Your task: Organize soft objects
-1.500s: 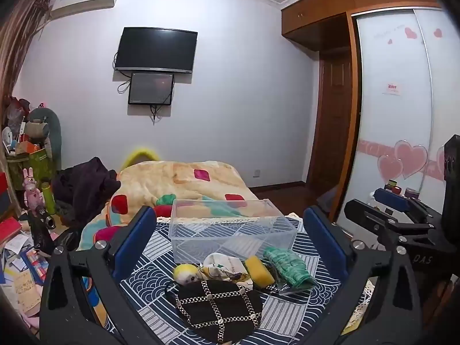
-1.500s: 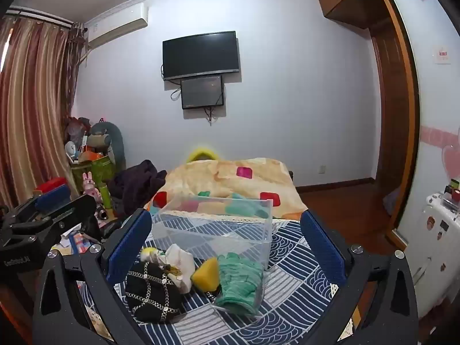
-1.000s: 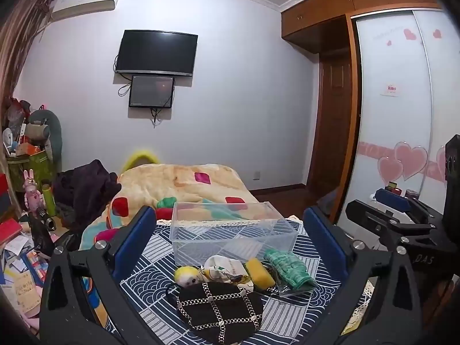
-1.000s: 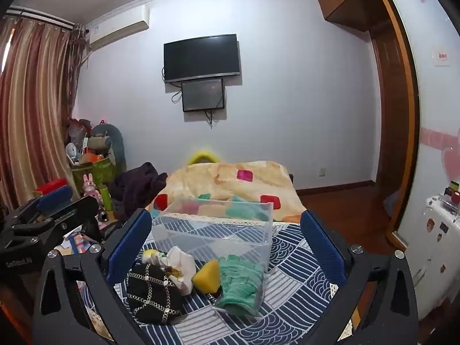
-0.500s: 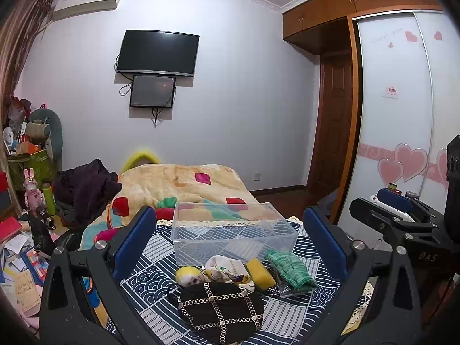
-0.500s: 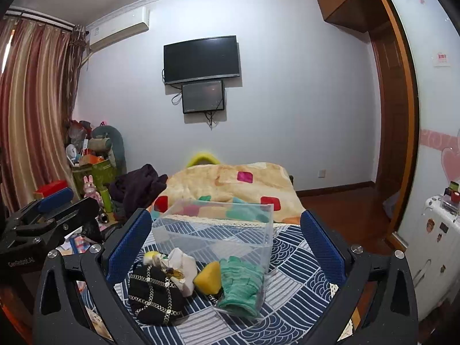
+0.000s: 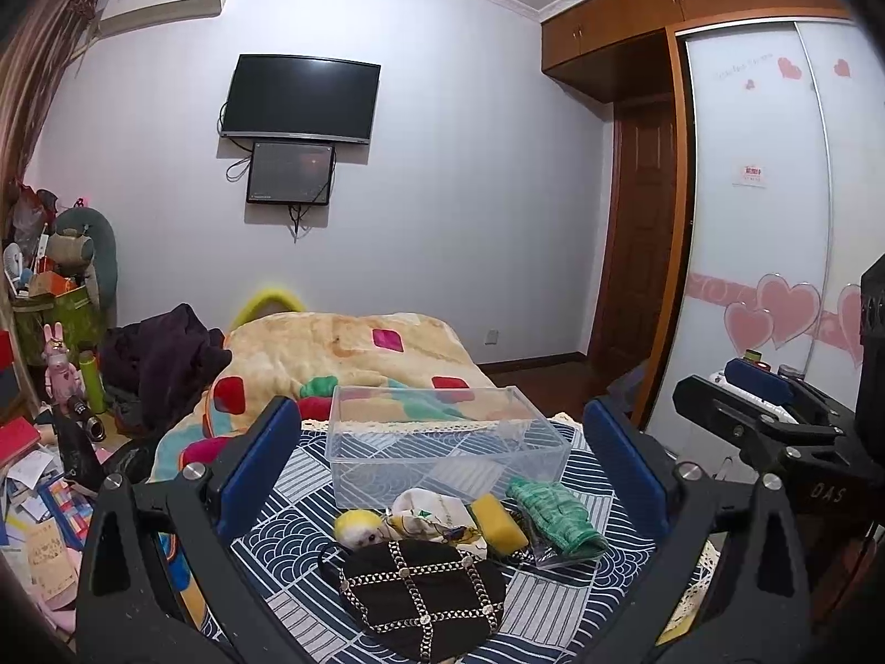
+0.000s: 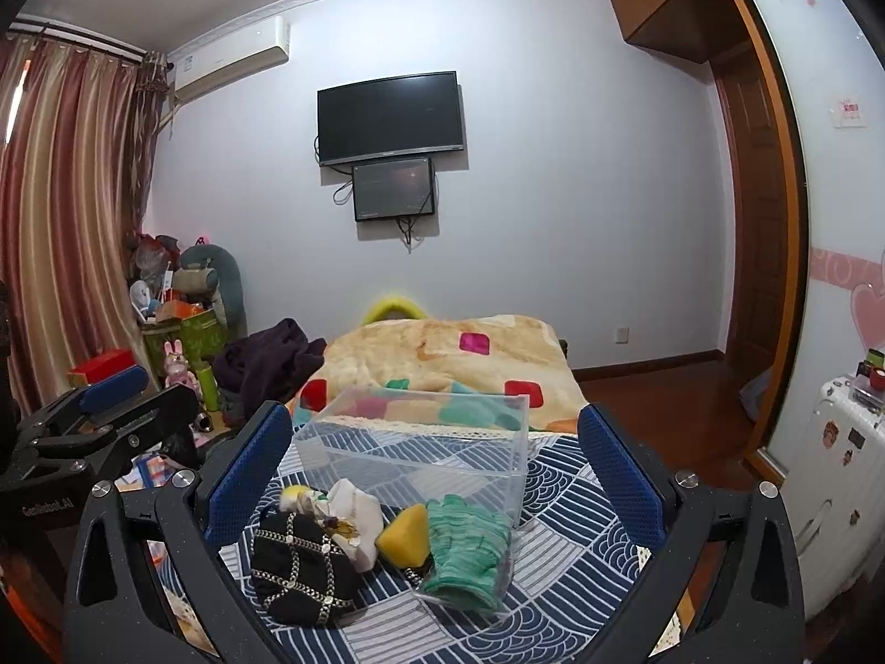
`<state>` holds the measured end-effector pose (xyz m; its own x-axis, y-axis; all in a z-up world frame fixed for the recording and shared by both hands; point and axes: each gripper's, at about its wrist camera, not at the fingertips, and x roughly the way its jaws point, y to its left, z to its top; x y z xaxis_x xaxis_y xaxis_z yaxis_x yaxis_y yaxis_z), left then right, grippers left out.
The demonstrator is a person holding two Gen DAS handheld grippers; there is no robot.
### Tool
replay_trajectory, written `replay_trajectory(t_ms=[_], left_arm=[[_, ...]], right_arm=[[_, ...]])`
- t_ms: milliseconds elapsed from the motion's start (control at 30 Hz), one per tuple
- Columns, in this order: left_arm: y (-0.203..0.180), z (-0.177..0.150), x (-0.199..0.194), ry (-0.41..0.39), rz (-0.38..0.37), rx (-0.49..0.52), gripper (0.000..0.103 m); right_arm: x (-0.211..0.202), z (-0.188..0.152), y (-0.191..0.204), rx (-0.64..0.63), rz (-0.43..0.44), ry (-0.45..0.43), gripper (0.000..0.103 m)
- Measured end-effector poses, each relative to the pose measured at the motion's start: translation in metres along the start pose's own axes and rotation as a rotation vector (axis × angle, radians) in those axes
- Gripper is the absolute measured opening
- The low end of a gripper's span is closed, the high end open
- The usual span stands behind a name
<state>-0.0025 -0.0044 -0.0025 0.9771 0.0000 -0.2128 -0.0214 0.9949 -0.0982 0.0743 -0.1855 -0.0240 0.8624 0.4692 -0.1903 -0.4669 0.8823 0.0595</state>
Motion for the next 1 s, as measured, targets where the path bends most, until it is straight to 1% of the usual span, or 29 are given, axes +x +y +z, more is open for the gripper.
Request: replay_trajectory(t_ms=[1000], left_arm=[[0.0008, 0.0032, -0.0019, -0.006, 0.012, 0.003, 0.103]], right_arm=[[0.0012, -0.0038, 0.0036, -0.006, 0.023, -0.006, 0.103]])
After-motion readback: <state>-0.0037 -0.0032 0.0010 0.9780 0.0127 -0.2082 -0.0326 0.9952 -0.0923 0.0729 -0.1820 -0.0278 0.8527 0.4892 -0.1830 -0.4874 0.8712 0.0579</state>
